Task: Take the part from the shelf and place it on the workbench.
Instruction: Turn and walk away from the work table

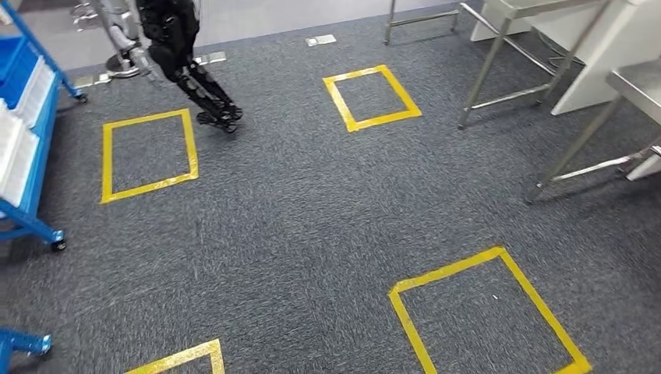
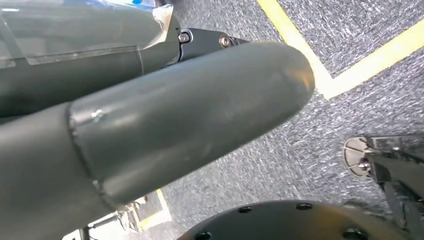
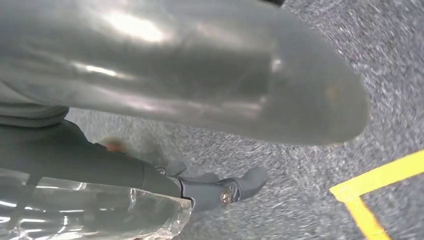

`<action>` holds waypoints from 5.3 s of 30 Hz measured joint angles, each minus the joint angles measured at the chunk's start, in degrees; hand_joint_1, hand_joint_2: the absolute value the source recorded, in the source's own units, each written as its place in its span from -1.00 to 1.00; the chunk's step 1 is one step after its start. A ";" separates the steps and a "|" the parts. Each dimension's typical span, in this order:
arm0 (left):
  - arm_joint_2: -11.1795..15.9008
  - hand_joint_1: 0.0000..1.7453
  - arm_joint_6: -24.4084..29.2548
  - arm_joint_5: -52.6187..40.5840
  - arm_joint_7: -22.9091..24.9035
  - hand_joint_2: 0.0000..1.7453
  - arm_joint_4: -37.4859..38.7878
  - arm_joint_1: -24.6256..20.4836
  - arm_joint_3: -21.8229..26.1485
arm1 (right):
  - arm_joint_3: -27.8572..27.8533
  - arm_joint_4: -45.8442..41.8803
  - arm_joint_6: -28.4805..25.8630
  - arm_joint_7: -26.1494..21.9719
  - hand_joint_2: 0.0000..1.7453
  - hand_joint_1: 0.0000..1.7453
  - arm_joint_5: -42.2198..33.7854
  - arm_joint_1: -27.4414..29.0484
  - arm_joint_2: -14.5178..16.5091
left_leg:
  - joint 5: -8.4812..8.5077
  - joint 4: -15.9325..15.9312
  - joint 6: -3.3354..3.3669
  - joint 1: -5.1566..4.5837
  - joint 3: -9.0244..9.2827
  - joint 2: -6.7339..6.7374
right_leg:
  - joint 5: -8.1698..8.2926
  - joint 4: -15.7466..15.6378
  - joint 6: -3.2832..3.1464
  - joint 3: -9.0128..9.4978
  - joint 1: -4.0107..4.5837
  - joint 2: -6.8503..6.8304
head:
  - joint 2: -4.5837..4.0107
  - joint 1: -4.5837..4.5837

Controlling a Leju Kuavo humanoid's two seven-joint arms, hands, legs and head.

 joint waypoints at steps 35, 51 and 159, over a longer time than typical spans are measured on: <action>-0.04 -1.00 0.38 -0.26 1.86 -1.00 0.07 0.09 -0.16 | 0.10 0.15 -0.49 0.91 -1.00 -1.00 1.09 0.21 -0.30 | -0.51 0.53 0.24 -0.43 0.31 -3.14 | 1.44 1.54 1.41 -1.57 -0.69 0.77 | 0.00 -0.08; 0.04 -1.00 0.49 -0.09 1.91 -1.00 0.26 0.34 -0.16 | 1.14 0.37 -0.24 0.88 -1.00 -1.00 1.84 0.31 -0.33 | -4.46 11.79 -1.13 -0.50 -5.53 0.70 | 5.06 -8.72 -0.64 3.32 0.22 -2.65 | 0.00 -0.86; -0.81 -1.00 1.59 -0.10 2.60 1.00 0.46 0.30 -0.32 | 3.91 1.02 1.58 -1.32 -1.00 -1.00 4.41 0.21 -0.96 | -0.80 0.79 0.02 -0.64 0.63 -2.69 | 5.00 -5.37 2.47 0.64 -0.86 1.34 | 0.00 -0.25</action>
